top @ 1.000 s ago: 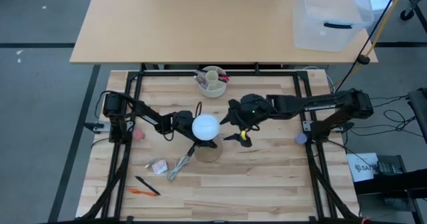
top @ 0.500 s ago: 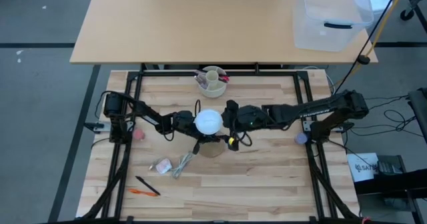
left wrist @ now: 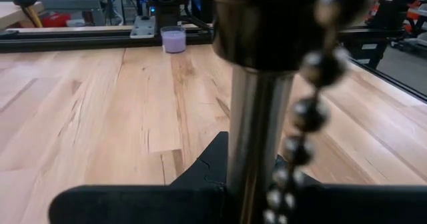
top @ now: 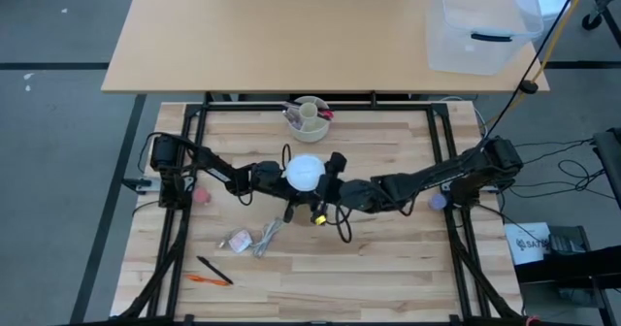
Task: Screw lightbulb
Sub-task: Remove the lightbulb from the wooden lamp
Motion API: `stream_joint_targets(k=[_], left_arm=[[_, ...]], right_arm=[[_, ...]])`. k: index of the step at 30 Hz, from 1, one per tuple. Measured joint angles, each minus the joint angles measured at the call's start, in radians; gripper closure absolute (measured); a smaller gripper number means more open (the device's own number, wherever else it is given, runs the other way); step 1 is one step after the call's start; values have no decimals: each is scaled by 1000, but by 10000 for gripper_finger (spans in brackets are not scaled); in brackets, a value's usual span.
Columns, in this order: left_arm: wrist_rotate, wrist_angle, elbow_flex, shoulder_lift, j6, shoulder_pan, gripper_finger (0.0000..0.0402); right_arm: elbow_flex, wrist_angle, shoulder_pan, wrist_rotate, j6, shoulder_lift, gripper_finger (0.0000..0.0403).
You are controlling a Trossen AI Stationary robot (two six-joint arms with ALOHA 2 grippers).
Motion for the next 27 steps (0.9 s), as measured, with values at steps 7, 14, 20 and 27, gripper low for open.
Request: stream_joint_targets(k=[7,14,20,27], left_arm=[[0,0,0,0,-1,0,379],[-4,3,0,0,3,0,379],[-5,5,0,0,4,0,379],[-9,6,0,0,-1,3,379]], right_arm=[[0,92,33,139,-82,0,94],[-3,140,32,134,-140,2,94],[-3,191,25,127,-169,3,94],[-3,208,-3,119,-171,3,94]])
